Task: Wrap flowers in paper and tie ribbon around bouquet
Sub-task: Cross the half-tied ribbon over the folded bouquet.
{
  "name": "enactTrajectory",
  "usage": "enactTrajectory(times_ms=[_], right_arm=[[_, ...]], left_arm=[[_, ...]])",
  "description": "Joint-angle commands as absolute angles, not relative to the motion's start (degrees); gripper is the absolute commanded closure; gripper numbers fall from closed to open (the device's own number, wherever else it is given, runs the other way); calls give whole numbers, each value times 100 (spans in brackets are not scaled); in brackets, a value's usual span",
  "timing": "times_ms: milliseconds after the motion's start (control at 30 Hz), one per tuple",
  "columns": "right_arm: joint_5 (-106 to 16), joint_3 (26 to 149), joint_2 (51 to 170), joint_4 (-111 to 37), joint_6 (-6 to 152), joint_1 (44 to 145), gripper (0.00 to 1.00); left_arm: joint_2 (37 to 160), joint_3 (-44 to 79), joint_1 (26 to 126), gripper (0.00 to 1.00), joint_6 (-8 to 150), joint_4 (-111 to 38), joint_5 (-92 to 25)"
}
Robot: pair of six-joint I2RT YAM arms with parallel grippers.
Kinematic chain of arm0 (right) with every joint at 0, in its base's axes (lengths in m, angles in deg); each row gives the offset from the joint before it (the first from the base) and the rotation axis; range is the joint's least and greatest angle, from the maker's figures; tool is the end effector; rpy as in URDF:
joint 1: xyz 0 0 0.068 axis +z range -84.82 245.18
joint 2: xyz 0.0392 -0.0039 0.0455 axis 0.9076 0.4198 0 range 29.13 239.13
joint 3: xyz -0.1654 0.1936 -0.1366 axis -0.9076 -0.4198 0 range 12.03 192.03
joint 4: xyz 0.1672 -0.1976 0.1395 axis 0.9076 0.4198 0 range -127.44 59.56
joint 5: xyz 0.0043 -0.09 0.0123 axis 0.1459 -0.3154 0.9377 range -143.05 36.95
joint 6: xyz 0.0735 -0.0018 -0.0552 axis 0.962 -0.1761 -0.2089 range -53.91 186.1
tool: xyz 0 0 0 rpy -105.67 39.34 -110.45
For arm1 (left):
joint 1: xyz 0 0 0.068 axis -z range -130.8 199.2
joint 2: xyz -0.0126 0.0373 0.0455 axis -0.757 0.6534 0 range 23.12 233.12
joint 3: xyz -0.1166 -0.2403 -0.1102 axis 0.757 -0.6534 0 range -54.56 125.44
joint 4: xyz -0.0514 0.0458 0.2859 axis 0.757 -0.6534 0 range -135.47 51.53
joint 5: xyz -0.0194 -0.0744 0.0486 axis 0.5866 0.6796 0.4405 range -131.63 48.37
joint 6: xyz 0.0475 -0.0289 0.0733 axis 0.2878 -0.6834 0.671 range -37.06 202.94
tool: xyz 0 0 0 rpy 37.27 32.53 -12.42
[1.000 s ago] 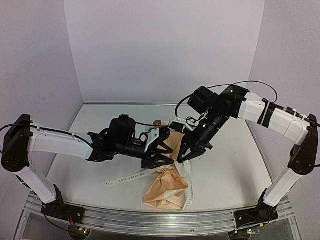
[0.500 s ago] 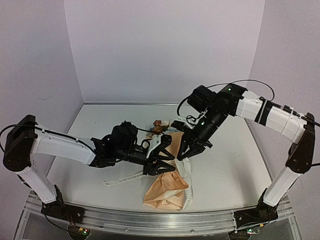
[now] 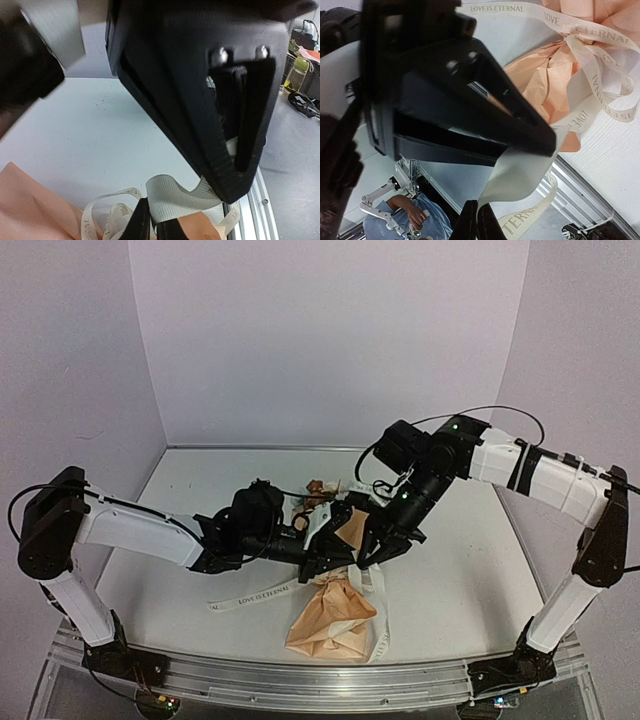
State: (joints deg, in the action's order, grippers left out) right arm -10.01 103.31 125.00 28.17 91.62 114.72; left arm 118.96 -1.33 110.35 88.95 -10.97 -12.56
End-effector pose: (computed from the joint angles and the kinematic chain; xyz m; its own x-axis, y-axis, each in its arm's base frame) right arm 0.2022 0.3240 0.3037 -0.8553 -0.5174 -0.0291 -0.3741 0.5776 0.7255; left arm 0.1754 -0.4012 0.2094 -0.0214 0.2283 -0.9734 0.9996 -0.0132 -0.0251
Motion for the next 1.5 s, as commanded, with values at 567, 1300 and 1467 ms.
enactTrajectory(times_ms=[567, 1300, 1467], right_arm=[[-3802, 7019, 11371, 10, 10516, 11122, 54], [-3962, 6435, 11535, -1316, 11520, 11359, 55], [-3855, 6474, 11639, -1371, 11652, 11383, 72]], left_arm=[[10505, -1624, 11134, 100, 8548, -908, -2690], [10630, -1474, 11134, 100, 8583, -1158, -2705], [10618, -1474, 11134, 100, 8584, -1183, -2732]])
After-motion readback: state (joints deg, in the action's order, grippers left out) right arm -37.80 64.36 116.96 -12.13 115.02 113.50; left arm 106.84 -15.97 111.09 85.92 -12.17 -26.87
